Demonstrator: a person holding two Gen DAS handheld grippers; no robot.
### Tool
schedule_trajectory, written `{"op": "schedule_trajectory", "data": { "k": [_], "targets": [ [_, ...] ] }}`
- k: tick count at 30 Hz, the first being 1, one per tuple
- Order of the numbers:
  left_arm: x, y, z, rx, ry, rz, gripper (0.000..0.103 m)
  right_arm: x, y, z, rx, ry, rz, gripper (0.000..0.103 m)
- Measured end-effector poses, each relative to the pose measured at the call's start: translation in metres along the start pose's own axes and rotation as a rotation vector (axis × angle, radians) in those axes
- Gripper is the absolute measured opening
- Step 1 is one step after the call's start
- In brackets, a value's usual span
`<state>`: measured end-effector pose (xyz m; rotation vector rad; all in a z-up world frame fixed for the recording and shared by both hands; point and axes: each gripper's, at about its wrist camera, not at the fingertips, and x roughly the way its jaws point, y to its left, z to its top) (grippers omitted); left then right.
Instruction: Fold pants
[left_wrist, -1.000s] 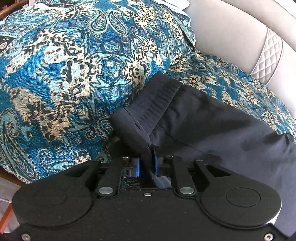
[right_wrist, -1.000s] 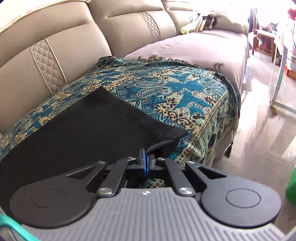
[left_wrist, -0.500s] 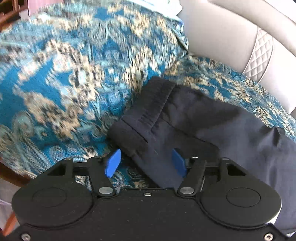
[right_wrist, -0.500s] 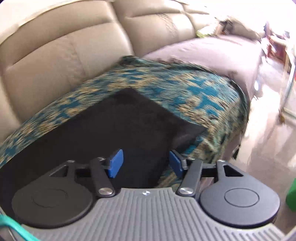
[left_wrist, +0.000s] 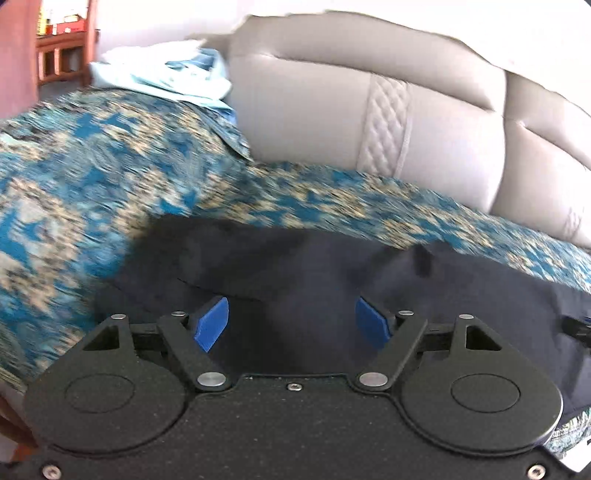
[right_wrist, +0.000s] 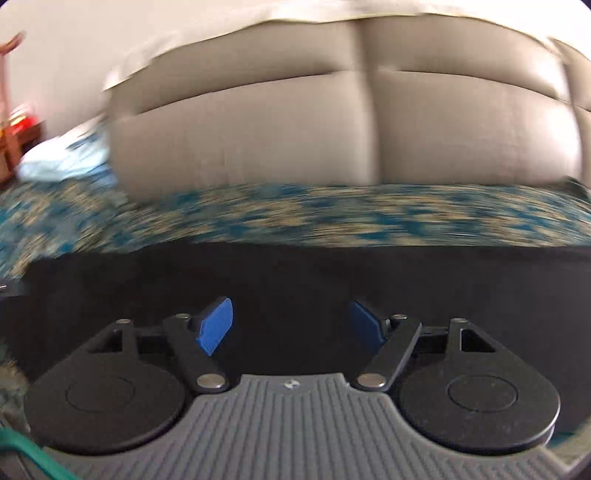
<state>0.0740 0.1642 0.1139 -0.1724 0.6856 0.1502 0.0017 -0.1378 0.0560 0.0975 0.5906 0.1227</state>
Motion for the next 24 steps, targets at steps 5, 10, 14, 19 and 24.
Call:
{"op": "schedule_trajectory", "data": {
  "k": [5, 10, 14, 19, 24],
  "targets": [
    [0.018, -0.028, -0.023, -0.003, 0.016, -0.013, 0.071, 0.027, 0.052, -0.020, -0.075, 0.050, 0.030, 0.083],
    [0.025, -0.043, -0.048, 0.059, 0.027, -0.012, 0.071, 0.028, 0.072, -0.056, -0.163, 0.102, -0.003, 0.081],
    [0.027, -0.047, -0.063, 0.096, 0.026, -0.006, 0.071, 0.010, 0.076, -0.077, -0.218, 0.094, -0.002, 0.082],
    [0.023, -0.056, -0.074, 0.121, 0.006, -0.022, 0.073, -0.003, 0.071, -0.087, -0.217, 0.103, 0.011, 0.082],
    [0.022, -0.067, -0.089, 0.185, -0.004, -0.032, 0.075, -0.003, 0.068, -0.083, -0.231, 0.137, 0.040, 0.082]
  ]
}}
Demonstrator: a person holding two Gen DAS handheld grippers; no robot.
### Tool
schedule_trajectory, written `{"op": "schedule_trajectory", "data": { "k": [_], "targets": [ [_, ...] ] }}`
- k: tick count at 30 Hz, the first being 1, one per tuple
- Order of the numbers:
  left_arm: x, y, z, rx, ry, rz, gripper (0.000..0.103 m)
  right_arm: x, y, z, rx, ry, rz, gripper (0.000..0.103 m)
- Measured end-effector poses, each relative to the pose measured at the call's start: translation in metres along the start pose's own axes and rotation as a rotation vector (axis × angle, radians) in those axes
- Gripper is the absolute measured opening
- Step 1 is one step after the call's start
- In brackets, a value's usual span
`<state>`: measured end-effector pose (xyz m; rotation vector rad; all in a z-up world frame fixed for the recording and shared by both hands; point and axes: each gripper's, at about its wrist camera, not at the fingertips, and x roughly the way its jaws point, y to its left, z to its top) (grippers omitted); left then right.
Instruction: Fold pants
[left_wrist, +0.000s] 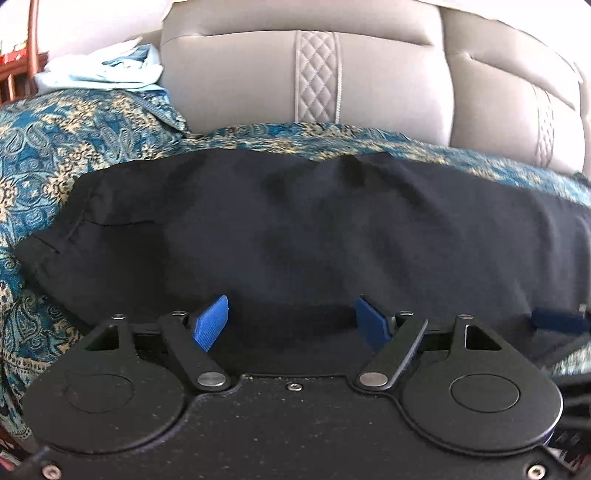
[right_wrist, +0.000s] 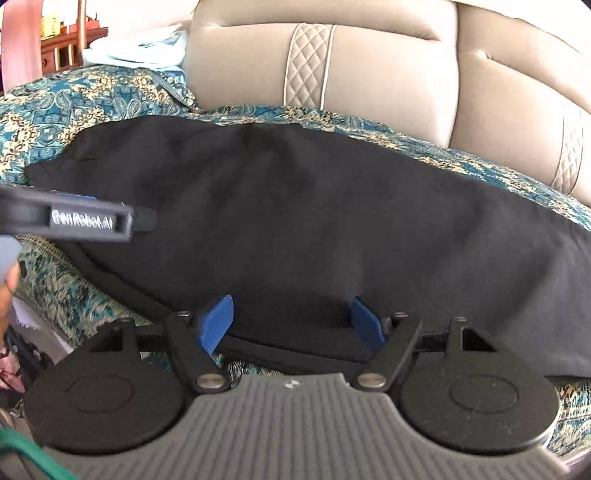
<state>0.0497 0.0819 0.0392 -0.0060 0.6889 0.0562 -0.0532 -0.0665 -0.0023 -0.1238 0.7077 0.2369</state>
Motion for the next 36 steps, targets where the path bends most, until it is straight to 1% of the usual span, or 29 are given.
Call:
{"op": "schedule_trajectory", "data": {
  "k": [4, 7, 10, 13, 16, 18, 19, 21, 23, 24, 26, 27, 29, 31, 32, 33, 34, 35, 36],
  "targets": [
    [-0.002, -0.005, -0.012, 0.051, -0.016, -0.006, 0.079, -0.004, -0.015, 0.008, 0.022, 0.039, 0.071, 0.081],
    [-0.005, -0.007, -0.021, 0.072, -0.037, -0.011, 0.081, -0.008, -0.037, 0.021, 0.125, 0.035, 0.108, 0.080],
    [-0.008, -0.008, -0.030, 0.075, -0.062, -0.014, 0.081, -0.001, -0.059, 0.048, 0.232, 0.007, 0.116, 0.080],
    [-0.009, -0.006, -0.032, 0.075, -0.075, -0.024, 0.081, 0.016, -0.068, 0.084, 0.270, -0.009, 0.097, 0.078],
    [-0.010, -0.004, -0.034, 0.082, -0.083, -0.037, 0.082, 0.045, -0.064, 0.121, 0.272, 0.000, 0.085, 0.072],
    [-0.011, -0.003, -0.035, 0.086, -0.088, -0.045, 0.082, 0.068, -0.055, 0.144, 0.264, 0.022, 0.079, 0.063],
    [-0.011, -0.002, -0.036, 0.087, -0.091, -0.050, 0.082, 0.082, -0.048, 0.155, 0.253, 0.040, 0.081, 0.061],
    [-0.011, 0.001, -0.037, 0.092, -0.099, -0.058, 0.083, 0.104, -0.036, 0.167, 0.229, 0.079, 0.085, 0.054],
    [-0.011, 0.003, -0.039, 0.095, -0.106, -0.066, 0.083, 0.129, -0.021, 0.174, 0.195, 0.137, 0.098, 0.053],
    [-0.011, 0.004, -0.040, 0.096, -0.108, -0.069, 0.083, 0.140, -0.014, 0.174, 0.175, 0.157, 0.090, 0.053],
    [-0.011, 0.005, -0.041, 0.099, -0.113, -0.075, 0.083, 0.155, -0.003, 0.177, 0.094, 0.121, 0.045, 0.053],
    [-0.011, 0.006, -0.042, 0.100, -0.115, -0.079, 0.083, 0.162, -0.002, 0.181, 0.076, 0.114, 0.038, 0.053],
    [-0.011, 0.007, -0.042, 0.104, -0.117, -0.085, 0.084, 0.173, -0.009, 0.188, 0.117, 0.111, 0.036, 0.053],
    [-0.011, 0.008, -0.043, 0.108, -0.118, -0.091, 0.084, 0.180, -0.021, 0.196, 0.204, 0.104, 0.021, 0.055],
    [-0.011, 0.008, -0.044, 0.110, -0.118, -0.093, 0.084, 0.177, -0.027, 0.197, 0.257, 0.081, 0.030, 0.050],
    [-0.011, 0.009, -0.044, 0.110, -0.117, -0.096, 0.084, 0.171, -0.031, 0.197, 0.287, 0.042, 0.036, 0.050],
    [-0.011, 0.009, -0.044, 0.110, -0.117, -0.098, 0.084, 0.163, -0.032, 0.195, 0.292, 0.007, 0.049, 0.050],
    [-0.011, 0.009, -0.044, 0.109, -0.116, -0.099, 0.084, 0.154, -0.031, 0.192, 0.283, -0.028, 0.080, 0.050],
    [-0.011, 0.009, -0.043, 0.110, -0.113, -0.099, 0.084, 0.148, -0.029, 0.189, 0.265, -0.044, 0.105, 0.050]
  ]
}}
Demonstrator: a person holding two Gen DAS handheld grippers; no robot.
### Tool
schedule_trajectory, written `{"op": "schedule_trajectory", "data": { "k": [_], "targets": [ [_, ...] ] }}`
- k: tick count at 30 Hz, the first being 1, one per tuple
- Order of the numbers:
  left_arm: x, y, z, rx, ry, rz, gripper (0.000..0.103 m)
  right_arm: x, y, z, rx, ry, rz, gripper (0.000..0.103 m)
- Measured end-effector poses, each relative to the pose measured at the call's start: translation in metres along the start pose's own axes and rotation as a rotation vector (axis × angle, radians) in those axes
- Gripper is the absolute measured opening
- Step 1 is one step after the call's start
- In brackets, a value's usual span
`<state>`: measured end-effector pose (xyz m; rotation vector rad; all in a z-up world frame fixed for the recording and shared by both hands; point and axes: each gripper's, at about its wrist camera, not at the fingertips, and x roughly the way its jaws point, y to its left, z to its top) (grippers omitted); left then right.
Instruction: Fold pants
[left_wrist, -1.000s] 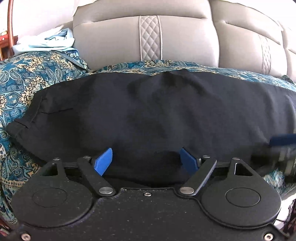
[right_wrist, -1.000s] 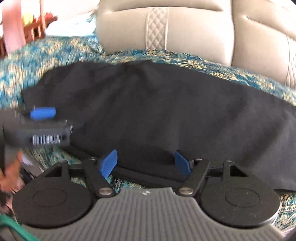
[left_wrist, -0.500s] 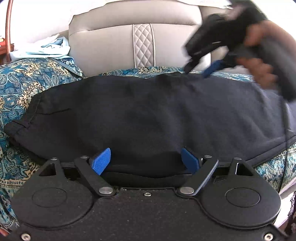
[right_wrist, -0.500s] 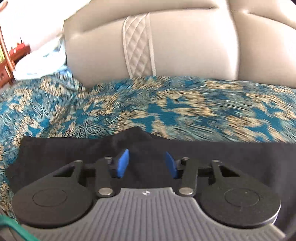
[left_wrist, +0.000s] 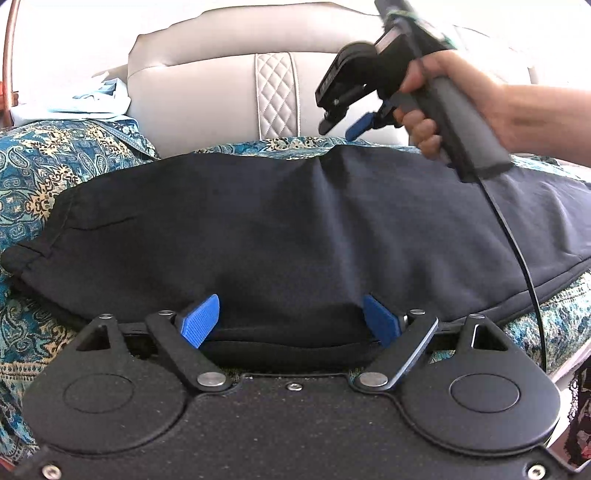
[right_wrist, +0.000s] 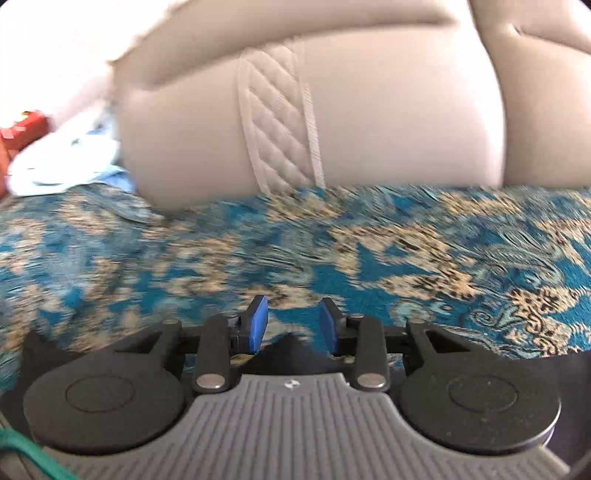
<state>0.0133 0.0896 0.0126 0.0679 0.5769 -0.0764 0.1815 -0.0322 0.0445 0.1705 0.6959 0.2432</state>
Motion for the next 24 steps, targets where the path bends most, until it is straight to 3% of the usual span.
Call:
{"op": "schedule_trajectory", "data": {
  "k": [7, 15, 24],
  "targets": [
    [0.001, 0.003, 0.004, -0.002, 0.025, -0.007, 0.084, -0.046, 0.019, -0.058, -0.179, 0.011, 0.078, 0.053],
    [0.005, 0.002, 0.012, -0.024, 0.069, 0.016, 0.085, -0.112, -0.016, -0.140, -0.163, -0.068, 0.011, 0.054],
    [0.013, -0.003, 0.021, -0.064, 0.120, 0.059, 0.089, -0.159, -0.097, -0.159, -0.107, -0.121, -0.118, 0.059]
  ]
}}
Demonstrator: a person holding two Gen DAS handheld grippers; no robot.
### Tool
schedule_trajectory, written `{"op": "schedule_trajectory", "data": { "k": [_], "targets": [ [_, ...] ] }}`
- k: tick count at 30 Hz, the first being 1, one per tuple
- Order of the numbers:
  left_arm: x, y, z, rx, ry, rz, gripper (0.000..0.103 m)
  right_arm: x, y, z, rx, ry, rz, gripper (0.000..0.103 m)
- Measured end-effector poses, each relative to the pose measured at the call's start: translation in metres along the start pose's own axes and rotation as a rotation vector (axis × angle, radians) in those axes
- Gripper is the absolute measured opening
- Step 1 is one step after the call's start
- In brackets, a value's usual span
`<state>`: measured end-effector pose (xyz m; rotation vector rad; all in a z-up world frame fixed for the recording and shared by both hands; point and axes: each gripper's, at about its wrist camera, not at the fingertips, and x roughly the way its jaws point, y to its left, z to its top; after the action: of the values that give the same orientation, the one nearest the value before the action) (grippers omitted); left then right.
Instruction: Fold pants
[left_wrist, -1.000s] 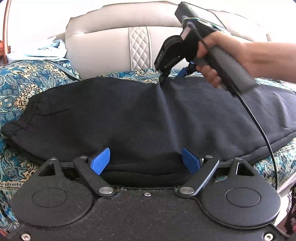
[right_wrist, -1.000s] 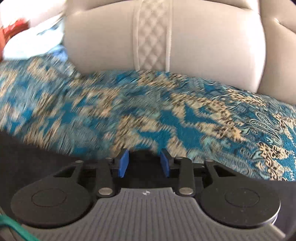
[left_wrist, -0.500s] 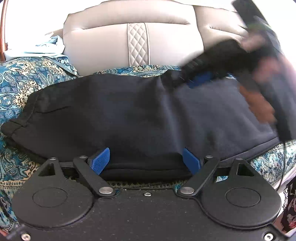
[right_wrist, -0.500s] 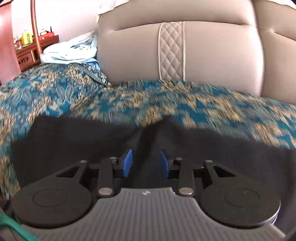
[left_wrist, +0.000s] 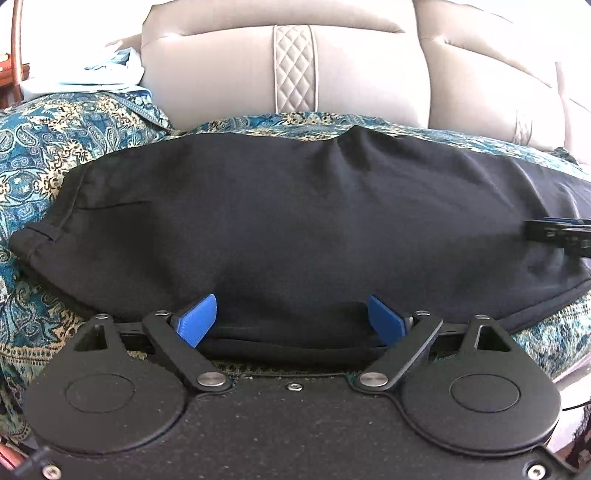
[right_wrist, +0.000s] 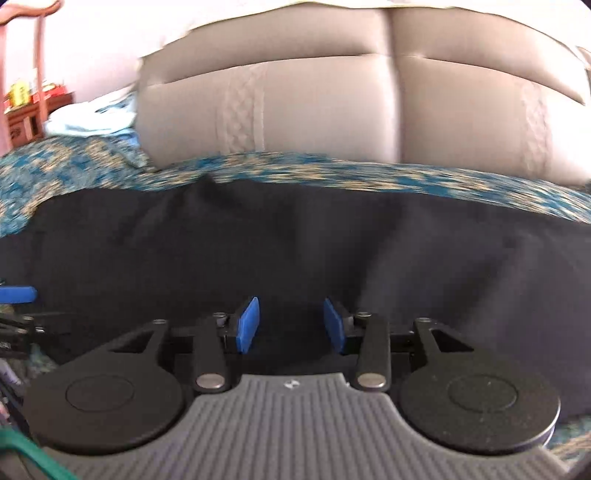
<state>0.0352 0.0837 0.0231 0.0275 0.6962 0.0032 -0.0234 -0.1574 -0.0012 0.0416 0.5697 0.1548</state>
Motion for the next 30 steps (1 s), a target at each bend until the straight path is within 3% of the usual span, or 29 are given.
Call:
{"op": "schedule_trajectory", "data": {
  "k": [6, 8, 17, 23, 30],
  "targets": [
    [0.004, -0.001, 0.006, -0.021, 0.035, 0.021, 0.093, -0.006, -0.072, 0.006, 0.071, 0.002, -0.069, 0.061],
    [0.006, -0.002, 0.008, -0.028, 0.047, 0.030, 0.094, -0.004, -0.097, 0.014, 0.106, 0.009, -0.131, 0.065],
    [0.012, -0.004, 0.015, -0.048, 0.086, 0.050, 0.097, -0.004, -0.202, 0.023, 0.214, -0.017, -0.292, 0.065],
    [0.015, -0.004, 0.019, -0.053, 0.104, 0.060, 0.099, -0.018, -0.263, 0.015, 0.369, -0.087, -0.333, 0.069],
    [0.019, -0.007, 0.022, -0.068, 0.120, 0.076, 0.103, -0.028, -0.301, 0.013, 0.513, -0.173, -0.385, 0.073]
  ]
}}
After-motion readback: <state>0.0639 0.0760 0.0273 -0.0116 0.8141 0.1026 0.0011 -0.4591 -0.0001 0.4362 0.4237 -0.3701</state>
